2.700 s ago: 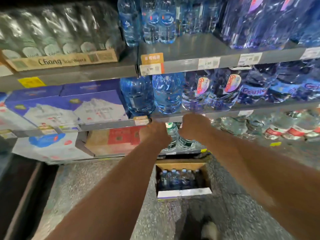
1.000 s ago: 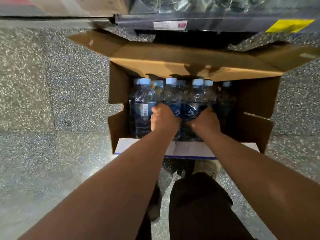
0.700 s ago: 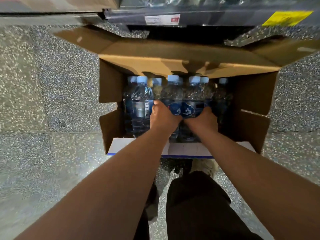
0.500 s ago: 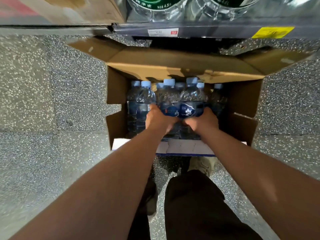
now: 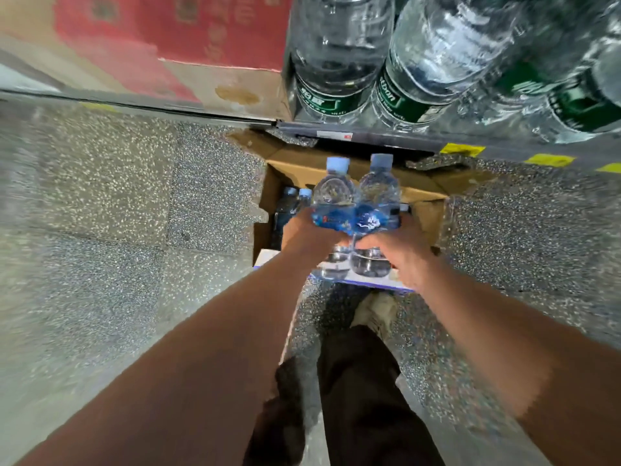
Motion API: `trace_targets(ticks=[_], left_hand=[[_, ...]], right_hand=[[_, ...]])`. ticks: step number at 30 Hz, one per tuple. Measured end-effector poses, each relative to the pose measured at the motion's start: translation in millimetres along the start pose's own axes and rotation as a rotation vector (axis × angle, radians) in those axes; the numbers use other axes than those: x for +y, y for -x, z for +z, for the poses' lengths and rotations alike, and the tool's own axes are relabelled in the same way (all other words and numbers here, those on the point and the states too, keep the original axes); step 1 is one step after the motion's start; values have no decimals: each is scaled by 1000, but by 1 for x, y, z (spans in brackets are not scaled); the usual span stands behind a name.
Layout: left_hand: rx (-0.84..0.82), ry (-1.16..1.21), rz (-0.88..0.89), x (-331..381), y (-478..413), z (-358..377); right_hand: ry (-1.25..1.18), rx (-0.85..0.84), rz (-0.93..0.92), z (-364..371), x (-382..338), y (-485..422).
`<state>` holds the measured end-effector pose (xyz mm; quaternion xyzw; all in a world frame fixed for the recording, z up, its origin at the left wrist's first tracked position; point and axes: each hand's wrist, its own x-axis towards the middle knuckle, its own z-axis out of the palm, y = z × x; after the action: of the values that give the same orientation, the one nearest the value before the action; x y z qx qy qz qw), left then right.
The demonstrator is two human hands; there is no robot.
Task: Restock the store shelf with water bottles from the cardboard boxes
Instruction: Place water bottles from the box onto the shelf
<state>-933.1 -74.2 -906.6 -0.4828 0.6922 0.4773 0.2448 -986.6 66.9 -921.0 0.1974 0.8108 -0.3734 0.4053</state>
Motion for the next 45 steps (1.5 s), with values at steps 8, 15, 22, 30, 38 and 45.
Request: trace_targets(ticks=[8,15,22,30,38,45], left_hand=[[1,38,233,39,92,-87],[-6,75,421,92,197,-184],[57,145,694,160,315,-274],[113,174,1006,229,447,-349],[126,245,1145,264,521,-393],[89,308,1192,286,550,-406]], right_hand=[[-237,55,-125,-22,-55,118],[-277,15,-346,-57,-133,244],[-413,20,-494,-108,-224,375],[-521,47,-824,-167,-293,516],[-484,161,-976,-196,-331,600],[-449,237,-1004,-223,-352,636]])
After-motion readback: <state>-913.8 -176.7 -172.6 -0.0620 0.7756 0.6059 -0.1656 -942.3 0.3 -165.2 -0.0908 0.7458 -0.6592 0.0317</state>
